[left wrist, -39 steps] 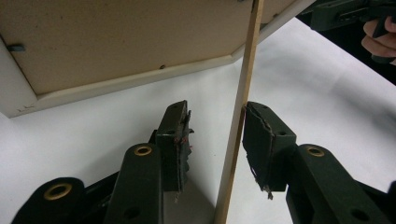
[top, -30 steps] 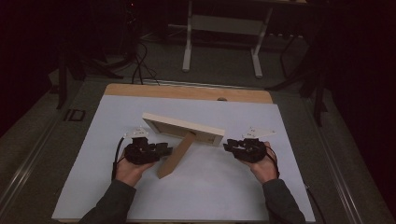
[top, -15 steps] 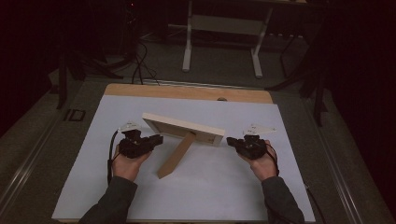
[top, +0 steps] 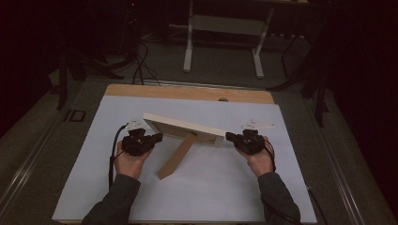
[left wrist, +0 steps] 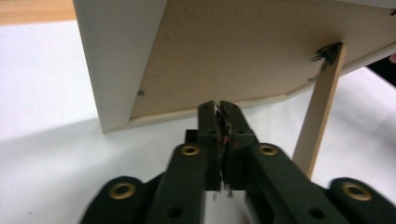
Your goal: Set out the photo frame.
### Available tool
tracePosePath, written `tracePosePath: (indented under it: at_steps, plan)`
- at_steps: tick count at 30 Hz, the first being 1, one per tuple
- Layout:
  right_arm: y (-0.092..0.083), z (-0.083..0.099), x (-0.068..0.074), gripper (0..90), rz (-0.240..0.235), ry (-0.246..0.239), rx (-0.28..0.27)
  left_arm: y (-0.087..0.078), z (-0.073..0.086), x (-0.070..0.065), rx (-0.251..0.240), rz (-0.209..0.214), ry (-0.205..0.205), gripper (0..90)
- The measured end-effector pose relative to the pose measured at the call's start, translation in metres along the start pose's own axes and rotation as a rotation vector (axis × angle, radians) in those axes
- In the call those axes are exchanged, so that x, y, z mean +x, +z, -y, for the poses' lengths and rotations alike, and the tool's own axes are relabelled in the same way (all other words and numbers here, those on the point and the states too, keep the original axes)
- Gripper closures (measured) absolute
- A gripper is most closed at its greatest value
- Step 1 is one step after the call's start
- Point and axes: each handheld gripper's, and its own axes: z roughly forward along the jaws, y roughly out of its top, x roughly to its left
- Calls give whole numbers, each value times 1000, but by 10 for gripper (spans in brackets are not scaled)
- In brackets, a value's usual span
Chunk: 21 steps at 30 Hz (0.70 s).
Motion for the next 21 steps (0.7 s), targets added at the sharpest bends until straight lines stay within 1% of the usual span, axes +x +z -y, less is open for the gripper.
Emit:
tracePosePath:
  at_steps: [3, 8, 10, 11, 12, 14, 18, 21]
  plan:
    - [2, -2, -1, 899, -3, 7, -4, 0, -3, -1, -13, -6, 2, 900]
    - [5, -4, -2, 899, -12, 24, -10, 1, -6, -3, -24, -18, 18, 900]
    - [7, -6, -3, 899, -27, 47, -21, 1, -7, -4, -41, -32, 22, 900]
    - [8, -7, -2, 899, -28, 45, -23, 0, -7, -4, -57, -46, 34, 900]
    - [9, -8, -2, 900, -28, 44, -21, 0, -7, -4, -57, -46, 34, 900]
    - [10, -9, -1, 899, -28, 43, -21, 1, -8, -6, -66, -60, 47, 900]
    - [14, -13, 2, 899, -28, 31, -18, 1, -10, -9, -70, -63, 56, 900]
    - [16, -14, 2, 899, -30, 36, -20, 1, -12, -11, -77, -64, 60, 900]
